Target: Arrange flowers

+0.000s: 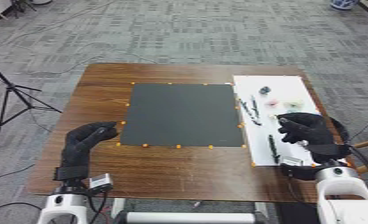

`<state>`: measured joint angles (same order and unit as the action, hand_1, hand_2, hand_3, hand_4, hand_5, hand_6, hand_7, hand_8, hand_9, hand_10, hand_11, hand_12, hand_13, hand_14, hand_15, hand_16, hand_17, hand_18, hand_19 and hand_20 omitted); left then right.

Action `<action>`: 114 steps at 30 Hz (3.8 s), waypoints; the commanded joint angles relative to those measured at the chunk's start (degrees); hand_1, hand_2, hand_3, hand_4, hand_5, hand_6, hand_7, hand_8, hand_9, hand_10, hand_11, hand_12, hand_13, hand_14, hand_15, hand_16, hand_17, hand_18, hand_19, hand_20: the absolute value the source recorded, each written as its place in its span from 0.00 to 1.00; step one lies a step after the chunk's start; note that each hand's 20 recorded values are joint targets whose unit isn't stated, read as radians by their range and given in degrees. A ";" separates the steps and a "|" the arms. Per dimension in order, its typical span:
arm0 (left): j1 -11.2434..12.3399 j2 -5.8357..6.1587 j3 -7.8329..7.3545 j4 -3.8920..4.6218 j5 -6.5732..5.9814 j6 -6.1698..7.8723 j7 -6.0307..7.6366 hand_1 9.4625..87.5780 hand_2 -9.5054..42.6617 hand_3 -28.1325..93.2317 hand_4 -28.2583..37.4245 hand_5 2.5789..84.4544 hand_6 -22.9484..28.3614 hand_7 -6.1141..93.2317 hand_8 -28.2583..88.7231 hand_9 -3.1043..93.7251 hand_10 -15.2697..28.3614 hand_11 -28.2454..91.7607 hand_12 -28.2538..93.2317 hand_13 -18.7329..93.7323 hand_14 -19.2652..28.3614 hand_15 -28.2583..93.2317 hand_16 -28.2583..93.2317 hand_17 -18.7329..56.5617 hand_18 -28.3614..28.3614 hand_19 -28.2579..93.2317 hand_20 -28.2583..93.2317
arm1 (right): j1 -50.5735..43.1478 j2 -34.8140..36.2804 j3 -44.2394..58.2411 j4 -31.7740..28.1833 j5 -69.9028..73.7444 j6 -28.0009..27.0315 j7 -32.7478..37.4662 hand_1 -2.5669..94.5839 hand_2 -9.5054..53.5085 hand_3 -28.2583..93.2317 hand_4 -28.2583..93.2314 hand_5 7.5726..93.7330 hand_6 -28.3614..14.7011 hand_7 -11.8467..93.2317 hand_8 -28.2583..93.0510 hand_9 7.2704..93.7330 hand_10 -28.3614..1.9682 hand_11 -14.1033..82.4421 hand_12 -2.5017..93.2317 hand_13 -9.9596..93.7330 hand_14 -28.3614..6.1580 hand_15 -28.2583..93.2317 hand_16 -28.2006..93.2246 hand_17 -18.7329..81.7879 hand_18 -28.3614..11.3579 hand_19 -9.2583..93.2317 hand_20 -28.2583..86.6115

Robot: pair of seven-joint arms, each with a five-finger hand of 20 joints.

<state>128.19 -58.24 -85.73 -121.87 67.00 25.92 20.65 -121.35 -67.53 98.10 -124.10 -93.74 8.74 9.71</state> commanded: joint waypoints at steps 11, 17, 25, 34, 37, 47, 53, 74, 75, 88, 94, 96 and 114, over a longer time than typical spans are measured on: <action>1.24 -0.29 -0.62 -0.84 -1.27 0.01 0.94 0.26 0.14 0.82 0.14 0.69 0.48 0.29 0.17 0.66 0.67 0.46 0.37 0.61 0.77 0.54 0.23 0.32 0.79 0.50 0.47 | -2.92 2.50 -3.01 -0.02 -34.62 -5.84 6.36 0.38 0.00 0.74 0.11 0.71 0.60 0.40 0.20 0.87 0.54 0.53 0.37 0.90 0.64 0.72 0.53 0.70 0.25 0.99 0.71; 1.13 -0.36 -0.65 -0.88 -1.14 0.05 0.53 0.26 0.13 0.82 0.14 0.69 0.47 0.29 0.17 0.65 0.67 0.46 0.37 0.61 0.77 0.54 0.23 0.32 0.79 0.50 0.47 | -2.75 5.02 -5.60 1.60 -42.99 -7.43 7.01 0.38 0.00 0.72 0.11 0.74 0.61 0.45 0.21 0.92 0.60 0.56 0.39 0.94 0.69 0.74 0.55 0.77 0.29 1.00 0.76; 0.77 -0.45 -0.70 -0.72 -0.99 -0.39 0.07 0.26 0.13 0.82 0.15 0.69 0.48 0.29 0.17 0.65 0.67 0.46 0.37 0.61 0.77 0.54 0.23 0.31 0.79 0.50 0.47 | 1.19 10.53 -12.54 7.79 -49.98 -5.16 9.03 0.41 0.00 0.70 0.10 0.74 0.64 0.55 0.22 0.94 0.66 0.64 0.42 0.97 0.73 0.79 0.57 0.82 0.28 1.00 0.85; 0.57 -0.64 -0.63 -0.68 -1.23 -0.70 -0.09 0.26 0.13 0.82 0.15 0.69 0.48 0.29 0.17 0.65 0.67 0.46 0.37 0.61 0.77 0.55 0.23 0.31 0.79 0.50 0.47 | 2.56 10.69 -13.00 9.16 -46.04 -9.73 11.57 0.51 0.00 0.62 0.13 0.73 0.66 0.49 0.50 0.93 0.67 0.66 0.41 0.97 0.74 0.79 0.58 0.83 0.30 1.00 0.85; 0.69 -0.55 -0.74 -0.69 -1.10 -0.62 -0.01 0.26 0.13 0.82 0.15 0.69 0.48 0.29 0.17 0.65 0.67 0.46 0.37 0.61 0.77 0.55 0.23 0.31 0.79 0.50 0.47 | 1.28 10.29 -10.91 6.30 -43.07 -10.35 11.03 0.53 0.00 0.60 0.16 0.73 0.67 0.48 0.51 0.94 0.67 0.65 0.41 0.97 0.74 0.78 0.58 0.83 0.30 1.00 0.85; 0.77 -0.57 -0.61 -0.71 -1.22 -1.72 -0.59 0.26 0.13 0.81 0.15 0.68 0.48 0.29 0.17 0.65 0.67 0.46 0.37 0.60 0.78 0.54 0.23 0.31 0.79 0.50 0.47 | 0.68 11.88 -6.28 0.47 -37.40 -9.28 10.02 0.49 0.00 0.64 0.15 0.74 0.66 0.48 0.51 0.94 0.67 0.64 0.41 0.97 0.74 0.78 0.57 0.83 0.30 1.00 0.85; 0.65 -0.43 -0.64 -0.76 -0.98 -2.19 -0.48 0.26 0.13 0.81 0.15 0.68 0.48 0.29 0.17 0.65 0.67 0.46 0.37 0.60 0.78 0.54 0.23 0.31 0.79 0.50 0.47 | 2.35 14.40 -7.50 3.76 -39.89 -11.72 10.61 0.49 0.00 0.65 0.14 0.74 0.66 0.47 0.51 0.94 0.67 0.64 0.41 0.98 0.74 0.78 0.57 0.83 0.30 1.00 0.85; 1.16 -1.14 -1.25 -0.94 -1.20 -3.79 -0.95 0.26 0.12 0.81 0.15 0.68 0.48 0.28 0.17 0.65 0.67 0.46 0.36 0.60 0.78 0.55 0.24 0.31 0.80 0.50 0.47 | 3.91 14.79 -8.75 7.25 -34.95 -25.92 15.61 0.76 0.00 0.15 0.50 0.74 0.64 0.42 0.52 0.93 0.62 0.58 0.40 0.96 0.70 0.75 0.57 0.81 0.33 1.00 0.79; 1.36 -1.08 -1.39 -1.06 -1.22 -3.78 -1.01 0.26 0.12 0.81 0.15 0.68 0.49 0.28 0.17 0.65 0.68 0.46 0.37 0.60 0.78 0.55 0.24 0.31 0.80 0.50 0.47 | 4.14 14.55 -8.15 6.88 -32.22 -27.27 16.38 0.82 0.00 0.08 0.58 0.74 0.63 0.41 0.52 0.93 0.61 0.57 0.40 0.96 0.70 0.74 0.57 0.81 0.35 1.00 0.77; 1.35 -0.45 -1.76 -1.01 -2.25 -4.84 -1.14 0.26 0.12 0.81 0.15 0.68 0.49 0.28 0.17 0.64 0.69 0.46 0.37 0.60 0.79 0.55 0.24 0.31 0.80 0.49 0.47 | 7.05 16.66 -6.78 2.30 -28.27 -14.72 12.51 0.67 0.00 0.67 0.24 0.78 0.58 0.34 0.48 0.97 0.67 0.42 0.49 0.98 0.72 0.68 0.55 0.86 0.50 0.97 0.67; 2.43 0.43 -2.92 -1.46 -2.58 -4.24 -1.45 0.26 0.12 0.81 0.15 0.68 0.49 0.28 0.17 0.64 0.69 0.46 0.37 0.60 0.79 0.55 0.24 0.31 0.80 0.49 0.47 | 14.30 17.75 -8.79 -1.67 -24.84 -12.90 9.55 0.67 0.00 0.67 0.25 0.78 0.58 0.35 0.48 0.98 0.67 0.44 0.47 1.00 0.73 0.68 0.55 0.87 0.51 0.97 0.66; 1.95 0.76 -3.21 -1.34 -2.56 -4.41 -1.92 0.26 0.12 0.81 0.15 0.68 0.49 0.28 0.17 0.64 0.69 0.47 0.37 0.60 0.79 0.55 0.24 0.31 0.80 0.49 0.47 | 16.22 19.13 -9.76 -2.64 -24.85 -14.10 8.22 0.66 0.00 0.67 0.25 0.79 0.59 0.35 0.48 0.98 0.67 0.44 0.47 1.00 0.74 0.68 0.55 0.87 0.51 0.97 0.66; 1.52 0.02 -3.02 -1.19 -1.66 -4.53 -2.08 0.26 0.12 0.81 0.15 0.68 0.49 0.28 0.17 0.64 0.68 0.47 0.37 0.60 0.79 0.55 0.24 0.30 0.80 0.49 0.48 | 8.71 22.70 -6.87 2.97 -35.14 -24.83 1.99 0.46 0.00 0.76 0.17 0.60 0.55 0.31 0.21 0.72 0.50 0.35 0.30 0.92 0.70 0.68 0.54 0.77 0.38 1.00 0.71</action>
<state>129.51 -57.52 -88.72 -122.58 64.92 21.82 19.09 -109.86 -45.32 91.89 -123.68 -125.91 -11.99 11.34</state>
